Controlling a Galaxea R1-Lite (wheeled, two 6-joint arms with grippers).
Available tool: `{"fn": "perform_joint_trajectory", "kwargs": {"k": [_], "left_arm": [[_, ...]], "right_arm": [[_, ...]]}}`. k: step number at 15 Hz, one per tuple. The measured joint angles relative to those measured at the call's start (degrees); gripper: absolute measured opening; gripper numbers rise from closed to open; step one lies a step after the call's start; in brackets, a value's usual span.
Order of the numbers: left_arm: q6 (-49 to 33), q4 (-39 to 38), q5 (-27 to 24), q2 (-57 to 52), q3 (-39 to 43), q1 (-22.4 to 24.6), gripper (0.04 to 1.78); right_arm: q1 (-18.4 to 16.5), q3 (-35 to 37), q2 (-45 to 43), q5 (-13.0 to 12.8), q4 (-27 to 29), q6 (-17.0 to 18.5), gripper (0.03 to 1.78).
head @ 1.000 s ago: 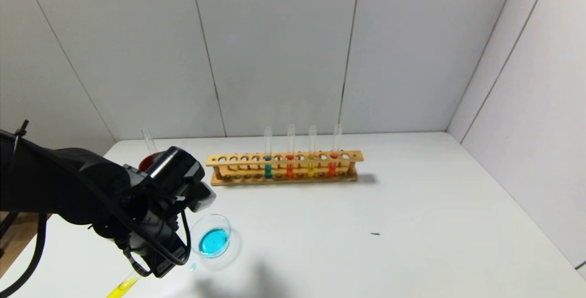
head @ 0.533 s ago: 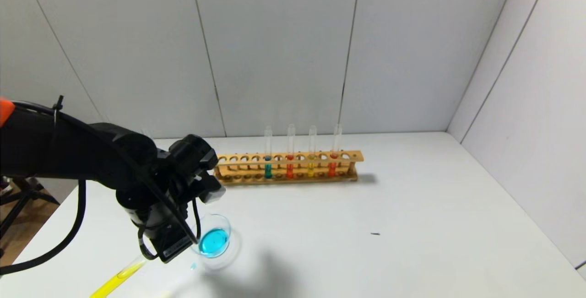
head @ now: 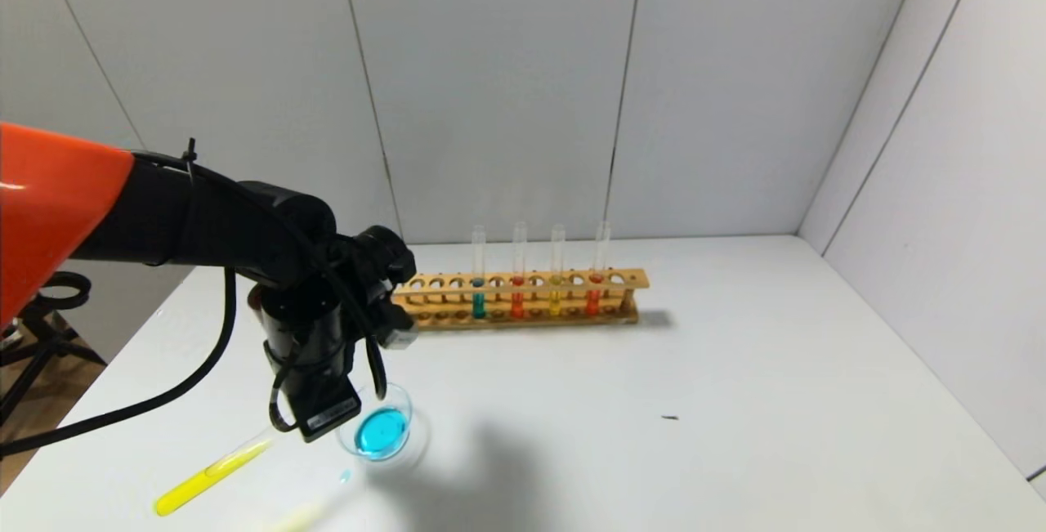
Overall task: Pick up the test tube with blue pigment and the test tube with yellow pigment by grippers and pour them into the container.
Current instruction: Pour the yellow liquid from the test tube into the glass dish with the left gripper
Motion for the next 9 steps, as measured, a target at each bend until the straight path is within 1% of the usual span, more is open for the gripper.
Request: {"fn": "perform_joint_trajectory", "kwargs": {"k": [2, 9], "left_arm": [[0.32, 3.17, 1.02, 1.79, -3.67, 0.00, 0.31], [0.63, 18.64, 3.22, 9.12, -19.68, -0.05, 0.31]], "right_arm": [[0.00, 0.00, 0.00, 0.00, 0.00, 0.00, 1.71], [0.00, 0.00, 0.00, 0.00, 0.02, 0.00, 1.71]]}}
